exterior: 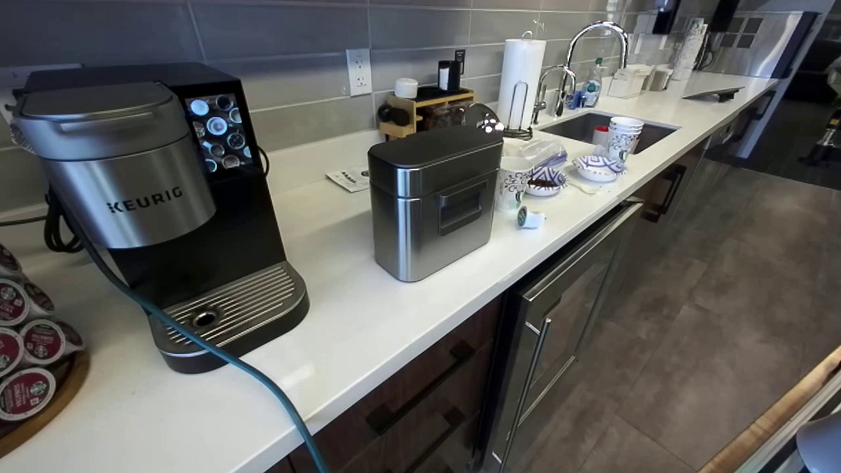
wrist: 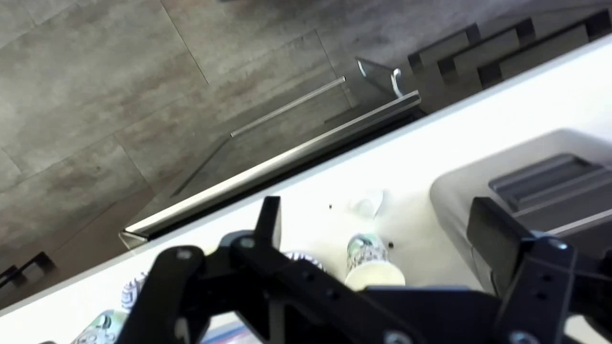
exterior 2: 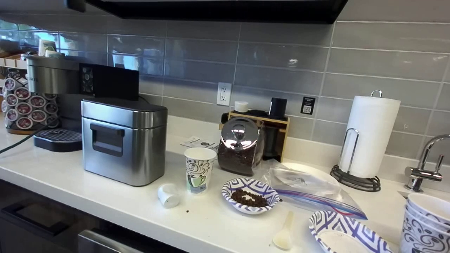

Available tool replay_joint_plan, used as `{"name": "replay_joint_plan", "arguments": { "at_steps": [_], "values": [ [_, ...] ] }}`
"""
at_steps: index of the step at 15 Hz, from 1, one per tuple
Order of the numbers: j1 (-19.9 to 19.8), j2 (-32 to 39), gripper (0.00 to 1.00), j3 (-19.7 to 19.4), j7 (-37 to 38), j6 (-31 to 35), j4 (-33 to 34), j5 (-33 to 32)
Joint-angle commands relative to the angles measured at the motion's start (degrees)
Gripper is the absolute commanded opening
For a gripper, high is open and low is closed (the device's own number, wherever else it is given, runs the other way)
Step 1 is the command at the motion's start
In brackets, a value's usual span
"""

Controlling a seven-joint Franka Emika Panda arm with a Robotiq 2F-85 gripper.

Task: Open the lid on the bin

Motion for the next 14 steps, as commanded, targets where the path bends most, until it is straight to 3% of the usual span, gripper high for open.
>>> {"name": "replay_joint_plan", "arguments": {
  "at_steps": [1, 5, 9, 13, 14],
  "values": [
    [0.57, 6.43, 1.00, -3.57, -5.41, 6.48, 4.57, 3.04],
    [2.97, 13.95, 1.00, -7.73, -17.97, 9.42, 8.00, 11.77],
    [4.39, 21.12, 1.00, -8.36, -28.72, 7.39, 12.25, 18.66],
    [5.94, 27.30, 1.00, -5.10, -30.37, 8.88, 16.17, 22.80],
    [4.61, 24.10, 1.00, -5.52, -29.17, 9.03, 13.42, 21.00]
  ]
}}
